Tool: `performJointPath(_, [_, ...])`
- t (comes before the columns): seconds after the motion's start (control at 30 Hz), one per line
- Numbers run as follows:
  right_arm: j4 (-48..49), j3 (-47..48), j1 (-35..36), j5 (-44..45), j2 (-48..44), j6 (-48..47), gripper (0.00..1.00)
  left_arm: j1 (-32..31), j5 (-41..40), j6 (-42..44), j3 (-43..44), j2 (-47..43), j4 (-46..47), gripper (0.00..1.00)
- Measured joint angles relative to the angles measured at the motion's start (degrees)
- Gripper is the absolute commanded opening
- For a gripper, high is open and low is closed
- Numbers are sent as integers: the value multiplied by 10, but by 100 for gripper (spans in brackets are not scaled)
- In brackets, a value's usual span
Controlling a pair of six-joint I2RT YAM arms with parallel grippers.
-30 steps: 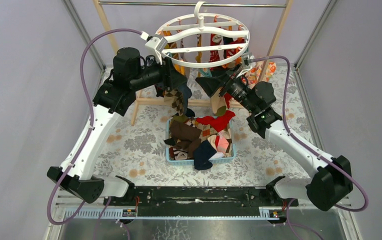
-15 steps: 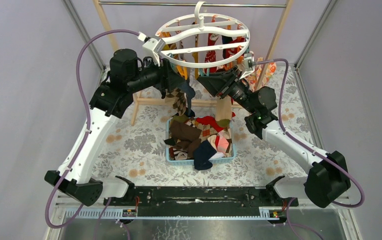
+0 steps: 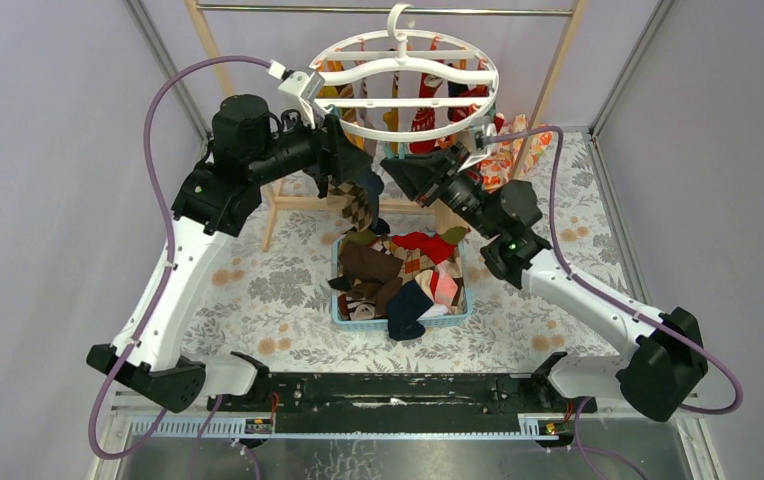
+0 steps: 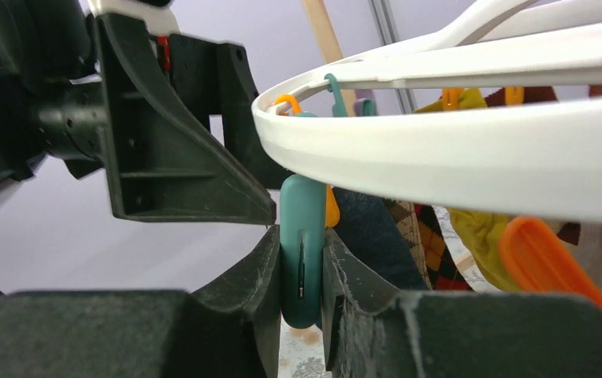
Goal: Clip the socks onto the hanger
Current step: Open the clamp at the hanger.
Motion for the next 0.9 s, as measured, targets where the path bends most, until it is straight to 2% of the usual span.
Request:
performJointPath(0.1, [-12,13,37,43,9,-43,12,0,3,-16,21,0,-3,78])
performJointPath(0.57, [-9,84,115,175,91,-149,10,1,14,-80,44,1,-20,75])
performJointPath(0.77, [-14,84,123,197,93,-160,10,-1,-60,-34,51,-14,-30,75])
performJointPath(0.9, [-18,84,123,200,93,-164,9,0,-123,-1,18,-58,-32,75])
